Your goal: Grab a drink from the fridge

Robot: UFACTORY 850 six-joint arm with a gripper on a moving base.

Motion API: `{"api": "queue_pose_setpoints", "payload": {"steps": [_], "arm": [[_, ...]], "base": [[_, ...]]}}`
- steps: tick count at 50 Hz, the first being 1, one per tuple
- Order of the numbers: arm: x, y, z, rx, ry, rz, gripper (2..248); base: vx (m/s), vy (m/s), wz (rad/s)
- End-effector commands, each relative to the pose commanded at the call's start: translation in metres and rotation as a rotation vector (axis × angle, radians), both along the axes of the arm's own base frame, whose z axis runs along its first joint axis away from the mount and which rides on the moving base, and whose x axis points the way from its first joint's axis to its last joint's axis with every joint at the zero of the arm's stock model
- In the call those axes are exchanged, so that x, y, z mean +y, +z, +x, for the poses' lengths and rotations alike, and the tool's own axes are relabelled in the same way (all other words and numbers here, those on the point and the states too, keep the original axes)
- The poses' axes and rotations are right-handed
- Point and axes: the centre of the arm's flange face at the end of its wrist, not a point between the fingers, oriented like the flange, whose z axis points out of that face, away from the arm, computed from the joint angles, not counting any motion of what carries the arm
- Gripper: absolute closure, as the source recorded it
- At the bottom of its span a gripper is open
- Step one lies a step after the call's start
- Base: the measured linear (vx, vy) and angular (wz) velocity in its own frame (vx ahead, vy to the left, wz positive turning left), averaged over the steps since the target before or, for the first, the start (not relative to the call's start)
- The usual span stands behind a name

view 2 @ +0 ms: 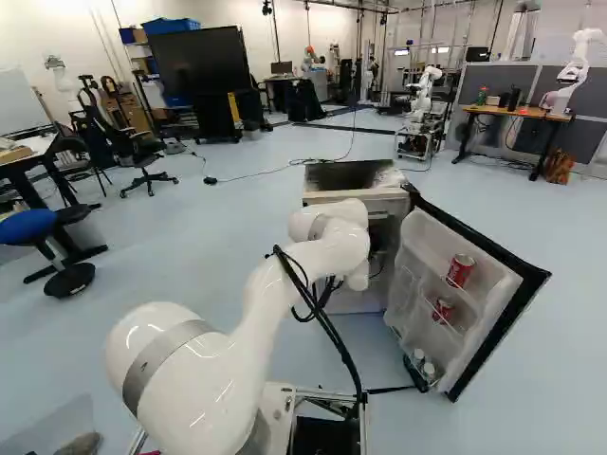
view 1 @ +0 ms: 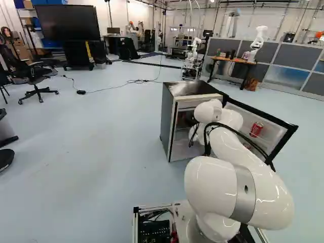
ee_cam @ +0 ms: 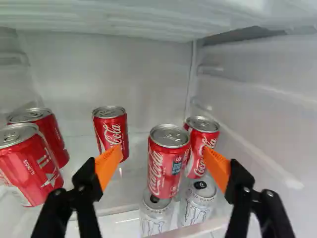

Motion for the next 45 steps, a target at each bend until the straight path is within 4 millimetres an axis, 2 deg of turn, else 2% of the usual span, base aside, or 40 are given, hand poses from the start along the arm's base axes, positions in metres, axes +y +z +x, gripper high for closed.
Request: {"api": "queue_pose_setpoints", "payload": {"steps": [4, 5, 9, 10, 14, 15, 28, 45], "arm": [[0.0, 0.0, 0.0, 0.0, 0.0, 0.0, 35], [0.0, 0.0, 0.0, 0.0, 0.0, 0.0, 74], [0.0, 0.0, 0.0, 0.0, 0.0, 0.0, 74], [0.0, 0.0, 0.0, 0.0, 0.0, 0.0, 112], [0.0, 0.0, 0.0, 0.0, 0.0, 0.0, 112], [0.0, 0.0, 0.0, 0.0, 0.0, 0.0, 148], [0.0, 0.002, 0.0, 0.0, 0.0, 0.0, 155], [-0.001, 0.024, 0.002, -0.001, 0.0, -0.001, 155]], "base": [[0.0, 0.0, 0.0], [0.0, 0.0, 0.0], [0.0, 0.0, 0.0], [0.0, 0.0, 0.0], [0.0, 0.0, 0.0], [0.0, 0.0, 0.0], [0.0, 0.0, 0.0], [0.0, 0.0, 0.0]]}}
